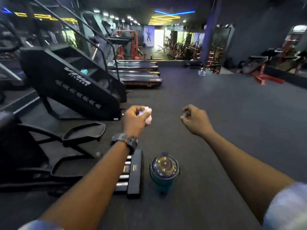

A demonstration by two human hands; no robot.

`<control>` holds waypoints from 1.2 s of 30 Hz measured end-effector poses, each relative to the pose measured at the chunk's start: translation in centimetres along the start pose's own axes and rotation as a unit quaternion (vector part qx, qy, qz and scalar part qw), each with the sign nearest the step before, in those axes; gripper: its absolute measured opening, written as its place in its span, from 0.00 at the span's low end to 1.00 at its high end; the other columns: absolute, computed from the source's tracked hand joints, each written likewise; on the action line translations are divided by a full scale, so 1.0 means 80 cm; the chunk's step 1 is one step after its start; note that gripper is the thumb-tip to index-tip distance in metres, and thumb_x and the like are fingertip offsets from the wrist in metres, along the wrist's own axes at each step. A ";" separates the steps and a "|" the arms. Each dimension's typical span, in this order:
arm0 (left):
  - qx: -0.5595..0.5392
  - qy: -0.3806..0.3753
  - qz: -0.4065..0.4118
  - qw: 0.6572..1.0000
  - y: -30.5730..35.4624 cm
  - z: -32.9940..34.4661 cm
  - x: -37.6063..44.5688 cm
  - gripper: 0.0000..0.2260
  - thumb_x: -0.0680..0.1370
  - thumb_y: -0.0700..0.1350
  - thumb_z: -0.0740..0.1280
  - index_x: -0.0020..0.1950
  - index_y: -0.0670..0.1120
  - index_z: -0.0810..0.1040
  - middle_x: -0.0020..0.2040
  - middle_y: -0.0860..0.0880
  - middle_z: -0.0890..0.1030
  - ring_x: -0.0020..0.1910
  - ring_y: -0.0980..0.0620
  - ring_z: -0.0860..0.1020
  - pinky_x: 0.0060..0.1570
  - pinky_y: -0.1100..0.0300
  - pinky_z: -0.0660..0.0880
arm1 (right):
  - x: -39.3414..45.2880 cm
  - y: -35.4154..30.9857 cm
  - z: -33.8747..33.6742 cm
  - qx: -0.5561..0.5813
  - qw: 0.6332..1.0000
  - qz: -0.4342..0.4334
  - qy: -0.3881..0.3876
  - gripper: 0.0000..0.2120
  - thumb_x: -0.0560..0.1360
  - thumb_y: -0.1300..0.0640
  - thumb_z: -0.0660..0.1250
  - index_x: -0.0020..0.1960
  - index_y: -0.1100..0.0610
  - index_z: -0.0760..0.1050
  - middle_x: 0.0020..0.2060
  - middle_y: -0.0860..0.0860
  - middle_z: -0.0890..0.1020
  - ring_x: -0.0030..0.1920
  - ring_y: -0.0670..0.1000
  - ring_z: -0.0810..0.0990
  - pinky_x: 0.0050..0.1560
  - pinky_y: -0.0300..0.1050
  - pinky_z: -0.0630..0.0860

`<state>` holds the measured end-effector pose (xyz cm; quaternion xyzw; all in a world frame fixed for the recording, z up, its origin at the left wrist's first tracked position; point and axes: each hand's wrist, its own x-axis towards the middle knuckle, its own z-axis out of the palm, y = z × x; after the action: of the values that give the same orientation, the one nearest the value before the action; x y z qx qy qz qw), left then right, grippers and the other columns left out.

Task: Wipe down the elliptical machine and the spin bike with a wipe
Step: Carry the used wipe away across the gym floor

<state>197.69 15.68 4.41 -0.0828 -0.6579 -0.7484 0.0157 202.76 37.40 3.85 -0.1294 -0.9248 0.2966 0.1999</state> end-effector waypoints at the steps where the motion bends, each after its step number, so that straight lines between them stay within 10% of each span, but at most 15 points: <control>1: -0.012 -0.003 -0.012 1.000 -0.013 0.001 0.029 0.05 0.75 0.34 0.69 0.43 0.43 0.76 0.41 0.42 0.80 0.39 0.43 0.79 0.37 0.55 0.79 | 0.023 0.007 0.018 -0.003 1.000 0.005 -0.001 0.11 0.74 0.53 0.69 0.56 0.52 0.76 0.43 0.48 0.83 0.49 0.55 0.82 0.52 0.54 0.79; 10: -0.007 -0.039 -0.088 0.995 -0.115 -0.001 0.247 0.11 0.75 0.31 0.65 0.39 0.45 0.74 0.43 0.48 0.80 0.38 0.44 0.79 0.37 0.56 0.78 | 0.155 0.051 0.141 -0.014 0.996 0.081 -0.024 0.10 0.75 0.56 0.70 0.56 0.55 0.76 0.42 0.47 0.82 0.46 0.50 0.82 0.56 0.48 0.77; 36: 0.161 -0.177 -0.246 0.939 -0.324 0.048 0.344 0.09 0.76 0.36 0.66 0.42 0.49 0.76 0.43 0.50 0.80 0.47 0.38 0.82 0.47 0.41 0.80 | 0.189 0.222 0.285 0.041 0.953 0.283 -0.104 0.13 0.77 0.59 0.69 0.61 0.57 0.76 0.45 0.52 0.83 0.49 0.50 0.81 0.51 0.40 0.73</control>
<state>167.52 25.27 -16.63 -0.0462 -0.7618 -0.5860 -0.2724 181.31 45.50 -19.32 -0.3460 -0.8531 0.3902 0.0159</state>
